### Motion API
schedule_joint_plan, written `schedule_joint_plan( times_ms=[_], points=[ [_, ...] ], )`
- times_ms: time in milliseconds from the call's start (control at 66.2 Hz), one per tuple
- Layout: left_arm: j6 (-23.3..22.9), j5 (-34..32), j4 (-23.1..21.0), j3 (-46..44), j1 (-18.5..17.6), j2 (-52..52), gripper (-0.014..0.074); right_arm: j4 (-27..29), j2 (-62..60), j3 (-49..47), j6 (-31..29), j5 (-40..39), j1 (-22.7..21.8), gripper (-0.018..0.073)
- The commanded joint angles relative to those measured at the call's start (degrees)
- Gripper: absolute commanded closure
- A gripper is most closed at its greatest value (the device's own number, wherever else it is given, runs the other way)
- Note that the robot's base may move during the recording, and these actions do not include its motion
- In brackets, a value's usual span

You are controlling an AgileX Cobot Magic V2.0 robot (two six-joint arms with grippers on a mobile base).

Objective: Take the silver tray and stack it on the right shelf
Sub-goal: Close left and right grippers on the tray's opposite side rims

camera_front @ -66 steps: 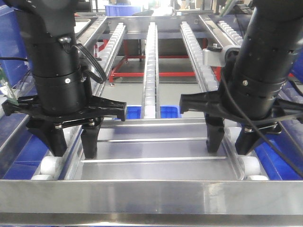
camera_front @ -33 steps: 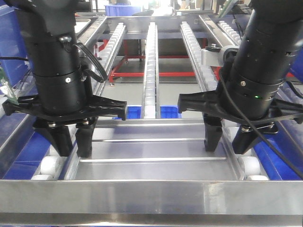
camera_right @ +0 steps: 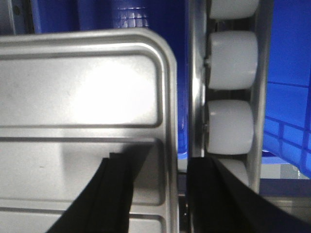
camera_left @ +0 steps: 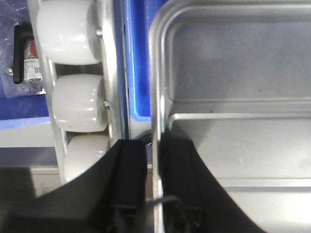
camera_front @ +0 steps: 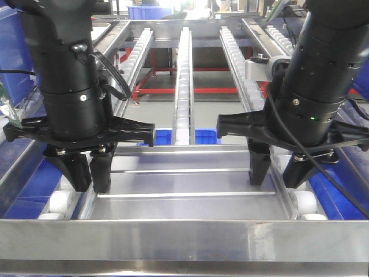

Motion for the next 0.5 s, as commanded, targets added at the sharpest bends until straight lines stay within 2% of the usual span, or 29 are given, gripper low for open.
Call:
schedule_joint_plan(
  times_ms=[0, 484],
  points=[
    [-0.23, -0.02, 0.06, -1.48, -0.37, -2.59, 0.0545, -0.32, -2.36, -1.75, -0.41, -1.68, 0.04, 0.0167],
    [-0.23, -0.02, -0.87, -1.48, -0.37, -2.59, 0.0545, -0.32, -2.32, -1.75, -0.46, -1.38, 0.04, 0.0169]
  ],
)
